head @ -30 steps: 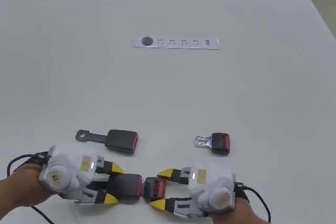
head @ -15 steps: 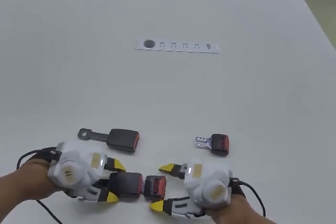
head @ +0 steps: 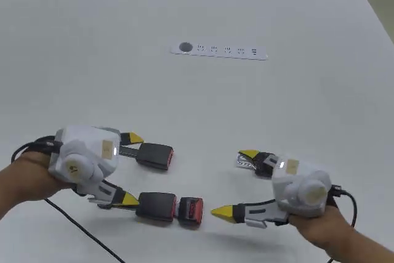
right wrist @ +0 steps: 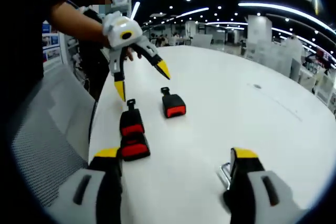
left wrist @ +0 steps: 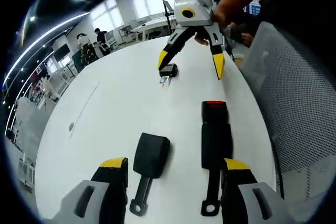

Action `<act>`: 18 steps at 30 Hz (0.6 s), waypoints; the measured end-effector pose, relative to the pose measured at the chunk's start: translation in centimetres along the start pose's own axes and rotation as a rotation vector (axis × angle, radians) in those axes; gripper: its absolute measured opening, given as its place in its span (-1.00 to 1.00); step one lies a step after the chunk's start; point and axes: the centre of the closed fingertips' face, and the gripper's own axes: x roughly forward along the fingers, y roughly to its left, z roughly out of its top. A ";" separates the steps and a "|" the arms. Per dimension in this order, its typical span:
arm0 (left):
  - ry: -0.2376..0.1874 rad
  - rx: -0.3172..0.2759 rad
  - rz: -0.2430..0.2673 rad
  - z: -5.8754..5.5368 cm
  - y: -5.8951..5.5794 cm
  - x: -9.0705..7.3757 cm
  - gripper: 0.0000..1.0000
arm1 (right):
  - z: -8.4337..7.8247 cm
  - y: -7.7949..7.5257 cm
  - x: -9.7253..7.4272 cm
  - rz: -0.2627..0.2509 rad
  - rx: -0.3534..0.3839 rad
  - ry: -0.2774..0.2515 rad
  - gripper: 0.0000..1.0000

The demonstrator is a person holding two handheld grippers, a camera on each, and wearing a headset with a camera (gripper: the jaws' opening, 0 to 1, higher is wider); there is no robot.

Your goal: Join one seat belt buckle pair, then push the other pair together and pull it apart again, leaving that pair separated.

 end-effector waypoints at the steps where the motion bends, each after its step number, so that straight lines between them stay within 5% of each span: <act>1: 0.007 0.007 0.000 -0.3 0.6 0.1 0.48 | -0.3 -0.7 -0.4 -0.004 0.009 0.001 0.69; 5: 0.069 0.110 0.005 -1.0 1.9 0.5 0.48 | -2.0 -4.1 -1.7 -0.032 0.024 0.042 0.63; 11: 0.069 0.072 -0.035 -0.8 3.1 2.1 0.46 | -4.7 -7.1 -2.5 -0.028 -0.004 0.127 0.50; 18: 0.062 0.007 -0.126 -1.2 3.5 4.7 0.35 | -5.8 -7.4 -2.1 0.064 0.008 0.173 0.43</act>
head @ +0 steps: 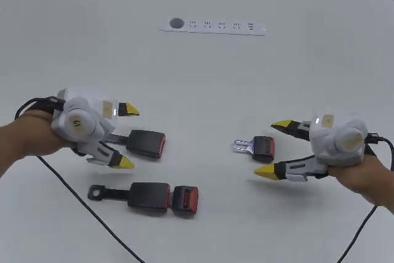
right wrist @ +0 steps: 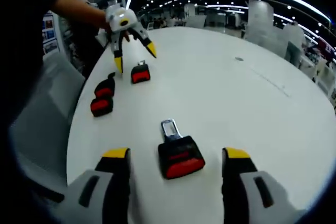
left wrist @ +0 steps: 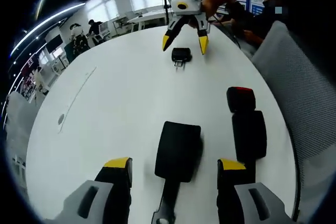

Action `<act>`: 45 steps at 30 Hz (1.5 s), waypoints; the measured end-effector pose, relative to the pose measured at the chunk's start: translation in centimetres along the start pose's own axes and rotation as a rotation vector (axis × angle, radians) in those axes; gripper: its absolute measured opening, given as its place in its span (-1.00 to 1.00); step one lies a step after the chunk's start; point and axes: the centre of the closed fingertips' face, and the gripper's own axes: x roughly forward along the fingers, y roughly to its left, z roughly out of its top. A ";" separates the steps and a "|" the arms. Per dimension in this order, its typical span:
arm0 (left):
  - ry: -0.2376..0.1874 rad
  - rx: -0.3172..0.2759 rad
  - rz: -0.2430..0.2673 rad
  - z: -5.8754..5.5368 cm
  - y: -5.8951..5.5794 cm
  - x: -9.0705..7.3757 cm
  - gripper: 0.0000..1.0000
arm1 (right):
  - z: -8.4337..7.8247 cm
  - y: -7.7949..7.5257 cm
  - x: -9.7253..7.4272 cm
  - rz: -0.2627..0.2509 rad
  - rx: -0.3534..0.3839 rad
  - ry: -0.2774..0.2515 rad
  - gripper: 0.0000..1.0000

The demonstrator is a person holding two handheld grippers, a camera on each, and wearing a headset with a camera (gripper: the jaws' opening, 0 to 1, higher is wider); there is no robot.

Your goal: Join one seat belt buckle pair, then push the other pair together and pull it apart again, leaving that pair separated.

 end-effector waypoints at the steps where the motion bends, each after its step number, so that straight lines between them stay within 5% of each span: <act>1: 0.007 0.001 -0.007 -0.2 0.1 0.2 0.33 | 0.0 0.0 0.1 0.009 -0.006 0.009 0.42; 5: 0.013 0.018 -0.053 -0.3 -0.2 1.1 0.24 | -0.4 0.6 0.3 0.069 -0.033 0.045 0.19; 8: -0.007 0.006 -0.120 -0.2 -1.2 1.7 0.05 | -0.9 1.2 0.7 0.132 -0.134 0.083 0.08; 11: -0.020 -0.004 -0.116 -0.2 -0.7 1.7 0.02 | -0.9 0.5 0.8 0.121 -0.088 0.086 -0.01; 18: -0.049 -0.026 -0.110 -0.1 -0.2 1.6 -0.16 | -1.3 -0.5 1.3 0.107 -0.214 0.108 -0.27; 24: -0.047 -0.019 -0.114 0.0 -0.4 1.4 -0.28 | -1.1 -0.7 1.3 0.114 -0.193 0.066 -0.29; 32: -0.060 -0.064 -0.086 0.0 -0.2 1.3 -0.29 | -0.7 -0.5 0.9 0.140 -0.096 -0.067 -0.31; 45: -0.062 -0.101 -0.078 -0.1 -0.1 1.6 -0.30 | -0.2 0.1 1.1 0.130 -0.111 -0.108 -0.31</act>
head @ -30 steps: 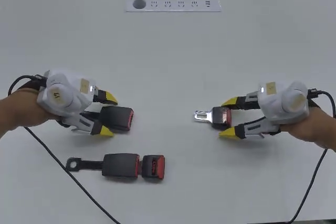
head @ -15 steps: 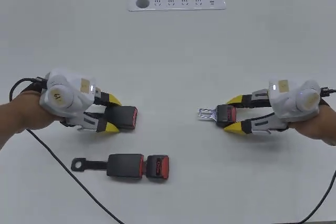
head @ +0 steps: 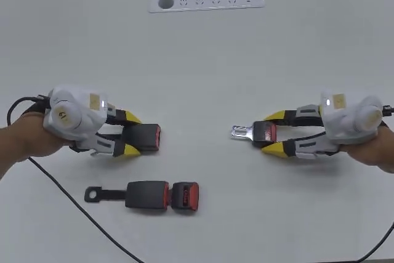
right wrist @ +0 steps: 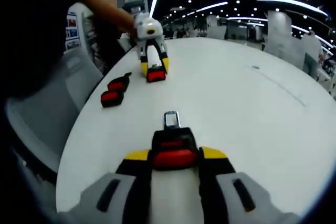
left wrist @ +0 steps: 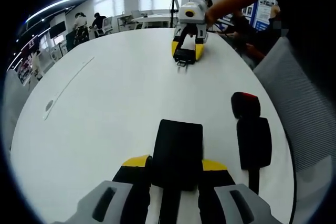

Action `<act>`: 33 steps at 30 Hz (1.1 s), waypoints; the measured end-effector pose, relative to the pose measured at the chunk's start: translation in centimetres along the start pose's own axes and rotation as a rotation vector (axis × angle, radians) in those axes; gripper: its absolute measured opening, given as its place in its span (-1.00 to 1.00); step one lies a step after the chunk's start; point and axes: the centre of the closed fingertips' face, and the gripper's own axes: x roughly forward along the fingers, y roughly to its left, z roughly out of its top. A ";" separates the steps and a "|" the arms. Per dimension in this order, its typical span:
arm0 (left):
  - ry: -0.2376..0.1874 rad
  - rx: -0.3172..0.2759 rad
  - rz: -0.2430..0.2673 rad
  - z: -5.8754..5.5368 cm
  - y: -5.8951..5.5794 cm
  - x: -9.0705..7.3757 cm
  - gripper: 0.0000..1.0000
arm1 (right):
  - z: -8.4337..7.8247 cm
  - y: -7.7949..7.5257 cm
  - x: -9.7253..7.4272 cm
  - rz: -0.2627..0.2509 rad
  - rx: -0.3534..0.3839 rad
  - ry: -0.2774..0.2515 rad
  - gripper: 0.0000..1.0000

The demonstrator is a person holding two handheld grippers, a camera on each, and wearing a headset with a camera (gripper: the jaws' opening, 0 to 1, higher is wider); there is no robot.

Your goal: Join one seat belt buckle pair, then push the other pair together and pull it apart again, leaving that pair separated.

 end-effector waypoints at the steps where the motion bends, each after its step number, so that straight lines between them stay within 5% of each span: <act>1: 0.001 0.000 0.000 0.0 0.0 0.0 -0.30 | 0.1 0.0 0.1 0.002 -0.004 0.000 -0.31; 33: 0.038 -0.005 0.009 -0.2 0.0 0.4 -0.30 | 5.0 1.9 8.6 0.063 -0.061 -0.011 -0.30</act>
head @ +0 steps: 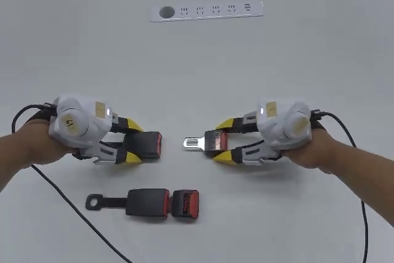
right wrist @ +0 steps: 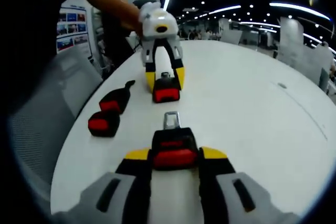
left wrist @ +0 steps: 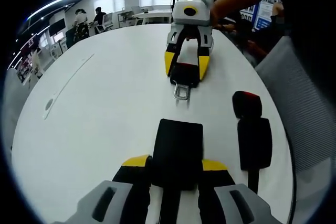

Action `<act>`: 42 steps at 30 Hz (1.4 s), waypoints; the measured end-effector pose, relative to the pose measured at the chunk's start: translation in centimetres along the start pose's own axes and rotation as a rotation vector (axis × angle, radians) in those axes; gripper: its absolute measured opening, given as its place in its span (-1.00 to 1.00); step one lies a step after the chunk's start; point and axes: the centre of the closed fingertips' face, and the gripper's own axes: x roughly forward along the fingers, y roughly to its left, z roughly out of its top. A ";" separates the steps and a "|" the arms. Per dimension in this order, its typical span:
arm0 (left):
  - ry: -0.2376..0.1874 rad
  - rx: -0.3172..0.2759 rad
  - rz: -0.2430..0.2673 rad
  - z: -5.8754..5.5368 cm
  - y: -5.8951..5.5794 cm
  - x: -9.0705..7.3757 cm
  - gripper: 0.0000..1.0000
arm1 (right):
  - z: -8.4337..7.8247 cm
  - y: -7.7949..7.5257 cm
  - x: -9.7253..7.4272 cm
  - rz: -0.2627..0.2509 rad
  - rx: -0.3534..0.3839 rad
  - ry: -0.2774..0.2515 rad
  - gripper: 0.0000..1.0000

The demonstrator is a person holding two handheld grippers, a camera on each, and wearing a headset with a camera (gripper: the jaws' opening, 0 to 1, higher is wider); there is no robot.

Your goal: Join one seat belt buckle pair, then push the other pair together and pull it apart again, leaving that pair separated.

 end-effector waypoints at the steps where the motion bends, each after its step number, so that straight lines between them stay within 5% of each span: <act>1: -0.001 -0.001 0.001 0.0 0.0 0.0 -0.30 | 0.1 0.0 0.1 0.002 -0.001 -0.004 -0.30; 13: 0.011 0.007 0.002 -0.2 -0.2 -0.3 -0.30 | 2.6 0.9 3.8 -0.003 0.002 -0.012 -0.30; 26: 0.025 0.039 -0.006 -0.2 -0.4 -0.4 -0.30 | 3.1 1.2 4.6 -0.001 0.004 0.018 -0.31; 28: 0.042 0.090 -0.015 -0.1 -0.6 -0.4 -0.31 | 3.2 1.3 4.6 0.002 -0.002 0.029 -0.31; 42: 0.042 0.105 -0.027 0.1 -0.6 -0.4 -0.33 | 3.6 1.4 5.1 0.006 0.012 0.062 -0.31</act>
